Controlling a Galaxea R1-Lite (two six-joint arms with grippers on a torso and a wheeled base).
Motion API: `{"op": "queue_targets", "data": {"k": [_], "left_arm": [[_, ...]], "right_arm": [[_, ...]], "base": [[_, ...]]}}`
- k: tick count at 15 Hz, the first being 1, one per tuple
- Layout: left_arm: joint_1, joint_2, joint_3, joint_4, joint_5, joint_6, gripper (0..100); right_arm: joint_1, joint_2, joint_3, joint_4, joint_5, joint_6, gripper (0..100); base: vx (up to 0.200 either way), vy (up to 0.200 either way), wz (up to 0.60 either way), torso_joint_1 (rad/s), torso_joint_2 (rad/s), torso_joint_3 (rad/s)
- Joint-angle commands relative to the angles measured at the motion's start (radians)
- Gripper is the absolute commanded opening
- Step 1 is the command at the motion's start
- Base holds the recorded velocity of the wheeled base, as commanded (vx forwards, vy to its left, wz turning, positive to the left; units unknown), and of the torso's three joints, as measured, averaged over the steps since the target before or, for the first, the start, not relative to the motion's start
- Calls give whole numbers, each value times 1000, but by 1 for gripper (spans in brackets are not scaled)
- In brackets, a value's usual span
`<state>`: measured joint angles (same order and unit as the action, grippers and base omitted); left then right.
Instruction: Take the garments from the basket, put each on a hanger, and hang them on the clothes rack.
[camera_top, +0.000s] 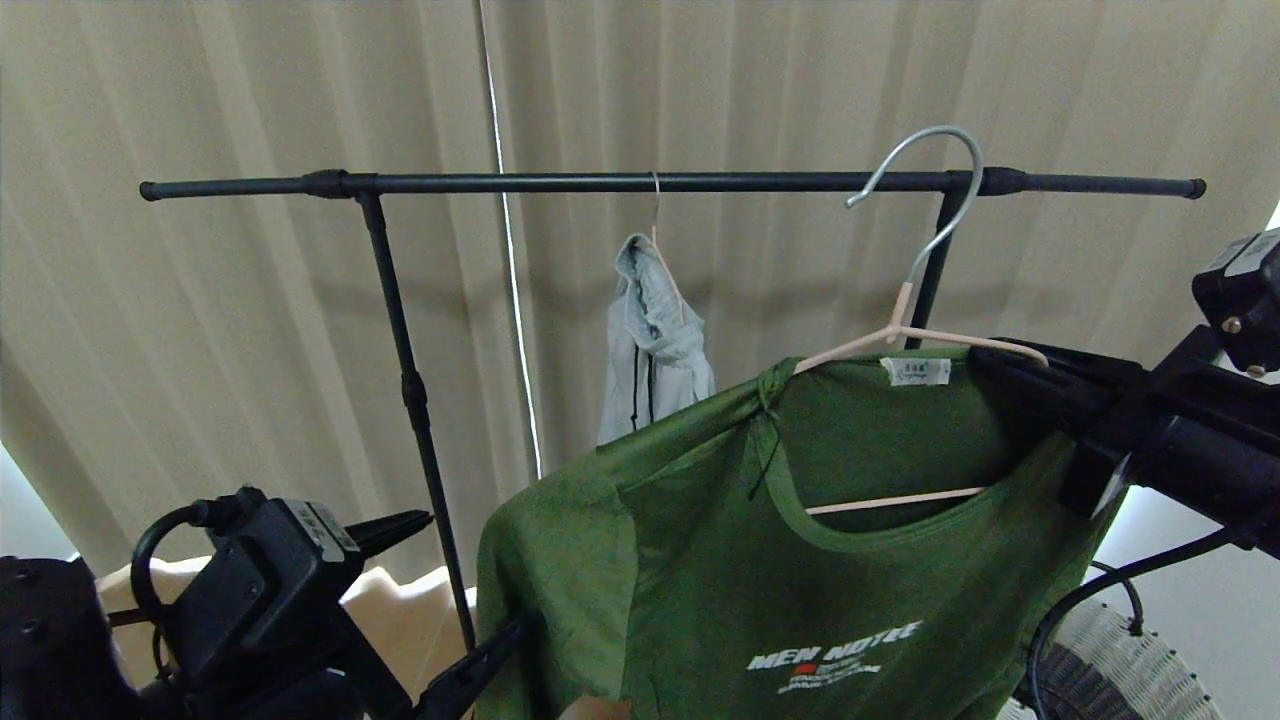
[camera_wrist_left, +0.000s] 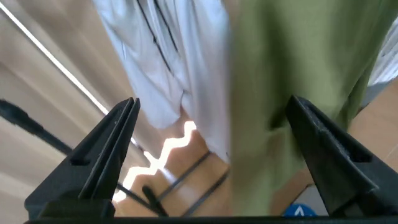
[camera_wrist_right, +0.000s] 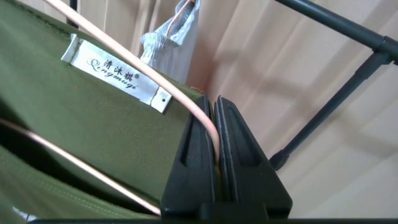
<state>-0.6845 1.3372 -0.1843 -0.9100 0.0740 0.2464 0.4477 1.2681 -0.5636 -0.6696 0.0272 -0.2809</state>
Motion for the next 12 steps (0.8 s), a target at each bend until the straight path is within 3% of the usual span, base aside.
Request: {"op": "queue_targets", "data": {"k": [1,2,3,6,12], "left_arm": [[6,37,-7,-1,0,2,100],[6,39,-11,-1,0,4,100],[6,59,-18,-3,1,4,0],[13,49,-4,-10,3,4,0],[132,-32,81,-9,1,37,0]], "right_arm": [[11,-10,2,1,-1,-1,0],[11,-13,2,1,-1,-1,0],[11,-18,2,1,-3,-1,0],[9,-16,1,1,-7,-3,0],[-41,-22,-1,15,-27,-4,0]], "base": [[0,0,0,0,0,0],[0,0,0,0,0,0],[0,0,0,0,0,0],[0,0,0,0,0,0],[0,0,0,0,0,0]]}}
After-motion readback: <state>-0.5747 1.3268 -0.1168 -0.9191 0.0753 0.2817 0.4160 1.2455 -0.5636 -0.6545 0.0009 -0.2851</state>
